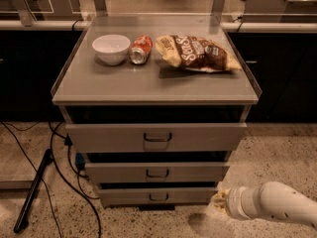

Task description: Open bottom drawer

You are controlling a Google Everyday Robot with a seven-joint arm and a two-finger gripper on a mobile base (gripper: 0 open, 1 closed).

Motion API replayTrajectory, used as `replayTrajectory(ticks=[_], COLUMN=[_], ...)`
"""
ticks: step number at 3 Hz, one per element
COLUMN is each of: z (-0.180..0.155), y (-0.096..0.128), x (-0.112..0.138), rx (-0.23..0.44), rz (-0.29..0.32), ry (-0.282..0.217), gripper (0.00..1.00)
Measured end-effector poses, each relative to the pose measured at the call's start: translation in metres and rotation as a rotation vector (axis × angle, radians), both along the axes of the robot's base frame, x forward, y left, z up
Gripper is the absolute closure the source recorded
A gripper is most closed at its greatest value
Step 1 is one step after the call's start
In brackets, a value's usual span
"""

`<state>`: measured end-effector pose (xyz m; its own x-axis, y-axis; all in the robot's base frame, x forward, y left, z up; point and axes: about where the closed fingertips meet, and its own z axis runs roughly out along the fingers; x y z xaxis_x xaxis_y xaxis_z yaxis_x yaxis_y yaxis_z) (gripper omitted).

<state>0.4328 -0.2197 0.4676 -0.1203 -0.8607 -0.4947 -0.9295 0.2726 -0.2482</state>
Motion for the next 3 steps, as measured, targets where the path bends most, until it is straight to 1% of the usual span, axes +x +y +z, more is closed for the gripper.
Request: replayTrajectory(ticks=[1, 2, 3], z=[-0.065, -0.141, -0.159], y=[0.002, 0.008, 0.02], x=[0.009, 0.012, 0.006], rx=[0.025, 0.013, 0.015], rz=[0.014, 0.028, 0.052], ry=[0.032, 0.135, 0.167], gripper=[1.0, 1.0, 1.0])
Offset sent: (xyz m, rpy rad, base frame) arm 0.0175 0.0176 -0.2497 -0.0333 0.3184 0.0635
